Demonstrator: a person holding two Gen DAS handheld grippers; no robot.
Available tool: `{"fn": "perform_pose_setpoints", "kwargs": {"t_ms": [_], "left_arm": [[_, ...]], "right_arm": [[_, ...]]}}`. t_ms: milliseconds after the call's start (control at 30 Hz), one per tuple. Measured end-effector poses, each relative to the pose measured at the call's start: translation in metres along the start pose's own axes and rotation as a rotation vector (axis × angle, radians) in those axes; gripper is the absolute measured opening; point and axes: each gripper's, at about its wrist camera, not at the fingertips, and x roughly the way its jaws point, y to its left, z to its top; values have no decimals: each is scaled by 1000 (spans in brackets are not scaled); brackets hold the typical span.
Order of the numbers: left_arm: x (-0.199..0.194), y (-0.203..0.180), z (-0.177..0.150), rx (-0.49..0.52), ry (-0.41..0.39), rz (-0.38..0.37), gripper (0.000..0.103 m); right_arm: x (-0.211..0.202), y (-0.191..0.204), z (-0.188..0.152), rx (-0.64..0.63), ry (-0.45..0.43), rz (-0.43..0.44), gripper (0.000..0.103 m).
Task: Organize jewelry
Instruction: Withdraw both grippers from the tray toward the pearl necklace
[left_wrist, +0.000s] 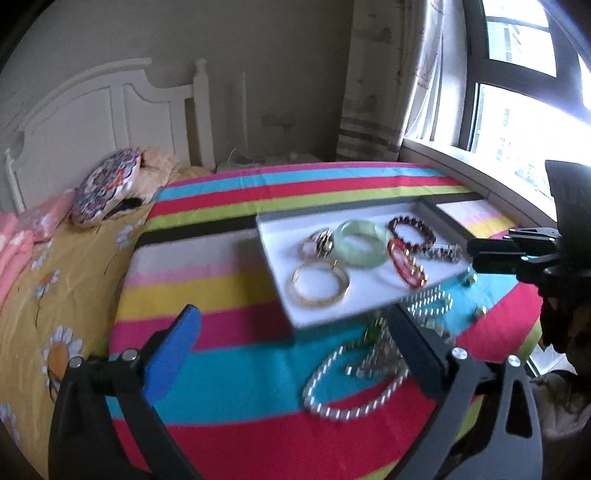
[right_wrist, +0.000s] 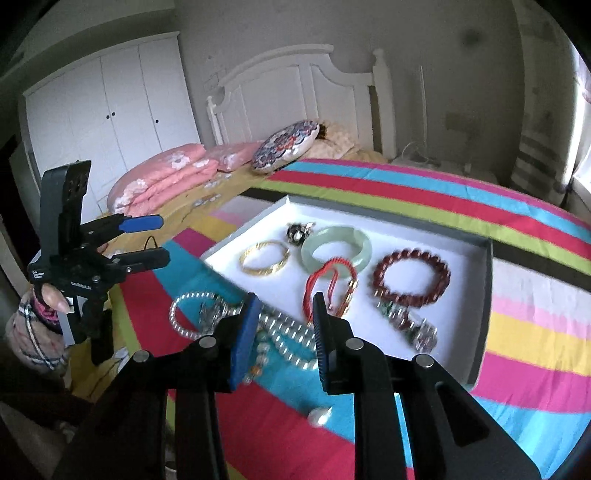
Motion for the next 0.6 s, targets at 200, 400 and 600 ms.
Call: {"fn": "perform_pose_setpoints", "kwargs": {"t_ms": [200,400,600], "left_arm": [[-5,4,-29,-36,20,-21,100],[12,-15,-46,31,82,-56,100],[22,-22,-60,47,118,-105,100]], "right_arm": [[11,11,-14,4,53,43,17],[29,32,-10,-18,106,95,17],[54,47,-3,-31,169,143,17]]}}
